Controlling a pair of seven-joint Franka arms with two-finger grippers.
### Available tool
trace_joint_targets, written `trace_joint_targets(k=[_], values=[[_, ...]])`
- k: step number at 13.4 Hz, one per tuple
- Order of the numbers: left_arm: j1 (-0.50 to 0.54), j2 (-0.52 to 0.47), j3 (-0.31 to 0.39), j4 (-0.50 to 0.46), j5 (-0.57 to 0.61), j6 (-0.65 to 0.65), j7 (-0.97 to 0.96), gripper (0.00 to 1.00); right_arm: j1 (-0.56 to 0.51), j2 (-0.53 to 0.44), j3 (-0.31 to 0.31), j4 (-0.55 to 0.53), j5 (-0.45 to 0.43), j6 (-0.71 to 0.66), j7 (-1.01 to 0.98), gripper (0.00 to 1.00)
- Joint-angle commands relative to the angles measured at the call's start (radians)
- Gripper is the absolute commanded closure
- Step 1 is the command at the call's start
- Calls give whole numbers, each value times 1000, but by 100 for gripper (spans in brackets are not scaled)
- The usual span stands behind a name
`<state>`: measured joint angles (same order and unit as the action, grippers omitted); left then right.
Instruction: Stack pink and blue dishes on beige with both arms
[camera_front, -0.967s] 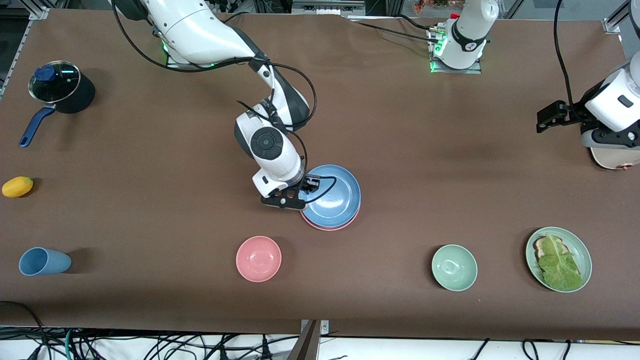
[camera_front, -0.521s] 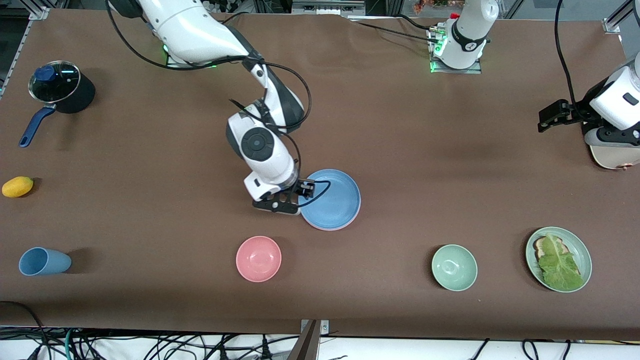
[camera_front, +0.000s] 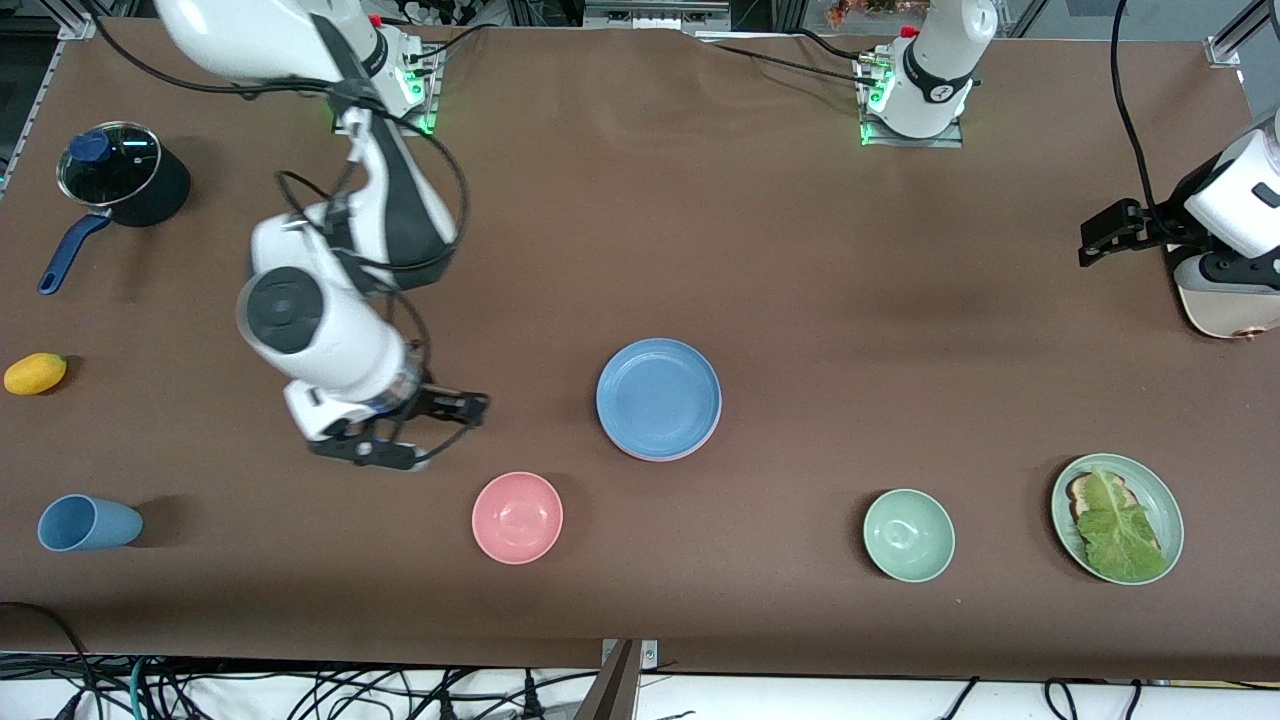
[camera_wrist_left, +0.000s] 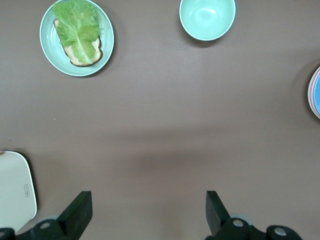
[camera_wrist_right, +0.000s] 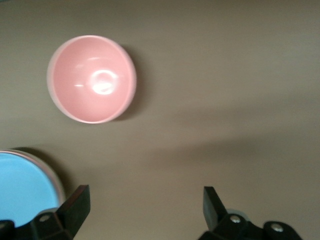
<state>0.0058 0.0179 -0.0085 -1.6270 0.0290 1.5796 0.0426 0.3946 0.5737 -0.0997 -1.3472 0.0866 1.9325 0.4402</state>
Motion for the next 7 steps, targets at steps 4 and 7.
trace_joint_targets(k=[4,7], values=[[-4,13,12,39,-29,9,7,0,-20,-292,-44,-168,-1,-174,-84,0],[-4,16,10,39,-29,17,10,0,-20,-457,-44,-315,-53,-176,-107,0]])
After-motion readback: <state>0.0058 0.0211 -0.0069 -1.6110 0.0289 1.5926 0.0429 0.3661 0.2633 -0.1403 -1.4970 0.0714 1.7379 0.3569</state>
